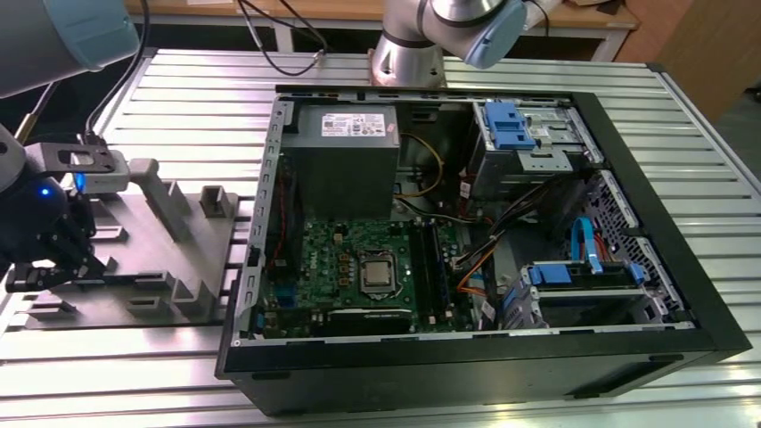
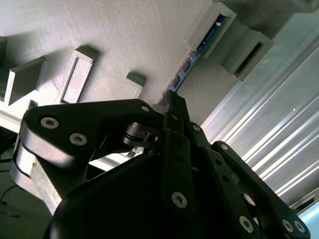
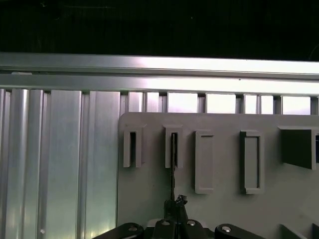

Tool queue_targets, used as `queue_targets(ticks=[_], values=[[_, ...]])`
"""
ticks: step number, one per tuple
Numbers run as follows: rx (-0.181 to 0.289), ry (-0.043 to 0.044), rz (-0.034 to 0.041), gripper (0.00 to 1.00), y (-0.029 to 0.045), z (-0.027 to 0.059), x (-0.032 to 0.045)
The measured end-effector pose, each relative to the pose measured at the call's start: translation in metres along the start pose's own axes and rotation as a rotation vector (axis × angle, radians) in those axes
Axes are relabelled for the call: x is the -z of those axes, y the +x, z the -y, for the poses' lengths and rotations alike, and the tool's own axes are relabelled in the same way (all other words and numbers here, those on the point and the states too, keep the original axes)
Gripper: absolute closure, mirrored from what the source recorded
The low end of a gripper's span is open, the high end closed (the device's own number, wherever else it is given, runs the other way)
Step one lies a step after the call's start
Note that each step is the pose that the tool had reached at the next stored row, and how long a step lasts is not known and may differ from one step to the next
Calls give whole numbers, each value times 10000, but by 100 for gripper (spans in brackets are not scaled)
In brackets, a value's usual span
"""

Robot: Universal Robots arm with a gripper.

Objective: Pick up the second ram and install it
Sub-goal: 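Pick up the second ram and move it above second insertion slot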

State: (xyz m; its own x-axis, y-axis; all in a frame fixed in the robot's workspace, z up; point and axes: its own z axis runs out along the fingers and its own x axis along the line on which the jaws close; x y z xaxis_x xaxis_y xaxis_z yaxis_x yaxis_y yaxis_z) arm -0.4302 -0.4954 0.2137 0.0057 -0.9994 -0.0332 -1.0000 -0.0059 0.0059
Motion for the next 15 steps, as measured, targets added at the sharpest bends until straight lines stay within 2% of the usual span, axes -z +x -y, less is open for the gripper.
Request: queue_targets(ticks=[3, 4, 5, 6, 15], values=[[0, 0, 0, 89, 1, 0, 0], [1, 0, 0, 83, 1, 0, 0], [1, 0, 1, 83, 1, 0, 0], [0, 1, 1, 76, 1, 0, -1], [115, 9, -1, 76, 4, -15, -63]])
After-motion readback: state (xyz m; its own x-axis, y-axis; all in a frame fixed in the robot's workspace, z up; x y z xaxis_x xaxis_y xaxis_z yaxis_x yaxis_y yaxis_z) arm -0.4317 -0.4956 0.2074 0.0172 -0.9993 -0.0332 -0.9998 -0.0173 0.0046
